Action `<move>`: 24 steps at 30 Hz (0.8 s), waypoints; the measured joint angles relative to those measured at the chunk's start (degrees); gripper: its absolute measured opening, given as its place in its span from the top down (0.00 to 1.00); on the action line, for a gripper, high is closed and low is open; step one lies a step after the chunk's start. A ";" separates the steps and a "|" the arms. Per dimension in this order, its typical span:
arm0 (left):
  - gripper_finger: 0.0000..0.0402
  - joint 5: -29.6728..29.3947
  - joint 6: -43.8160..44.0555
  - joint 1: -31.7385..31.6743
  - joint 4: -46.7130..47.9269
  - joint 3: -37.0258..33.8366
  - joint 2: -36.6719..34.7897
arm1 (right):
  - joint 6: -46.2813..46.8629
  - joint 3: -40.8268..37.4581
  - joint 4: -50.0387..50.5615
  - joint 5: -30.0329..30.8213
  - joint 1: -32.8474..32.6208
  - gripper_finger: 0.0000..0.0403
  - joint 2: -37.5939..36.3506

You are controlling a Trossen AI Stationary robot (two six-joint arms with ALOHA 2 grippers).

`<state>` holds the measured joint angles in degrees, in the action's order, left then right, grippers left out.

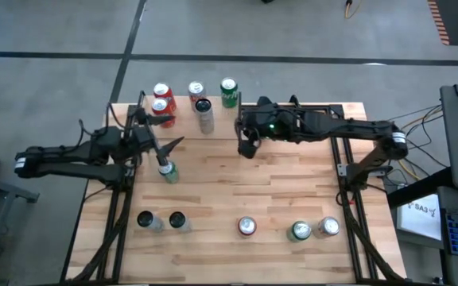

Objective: Place canned beverage on shelf
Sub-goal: Put the white and yellow soda can on the shelf

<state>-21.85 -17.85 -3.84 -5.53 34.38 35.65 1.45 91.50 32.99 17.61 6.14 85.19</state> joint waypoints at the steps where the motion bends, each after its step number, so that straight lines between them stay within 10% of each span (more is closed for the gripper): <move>1: 0.21 0.00 0.34 0.00 -0.01 0.49 0.77 | -0.02 0.00 1.58 0.00 -0.29 0.98 -0.76; 24: 0.21 -0.13 5.97 0.00 20.07 21.30 14.97 | 1.49 -3.59 17.37 0.00 -10.14 0.98 -6.63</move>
<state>-21.98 -11.88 -3.84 14.54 55.68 50.62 2.94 87.91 50.37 17.61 -4.00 78.56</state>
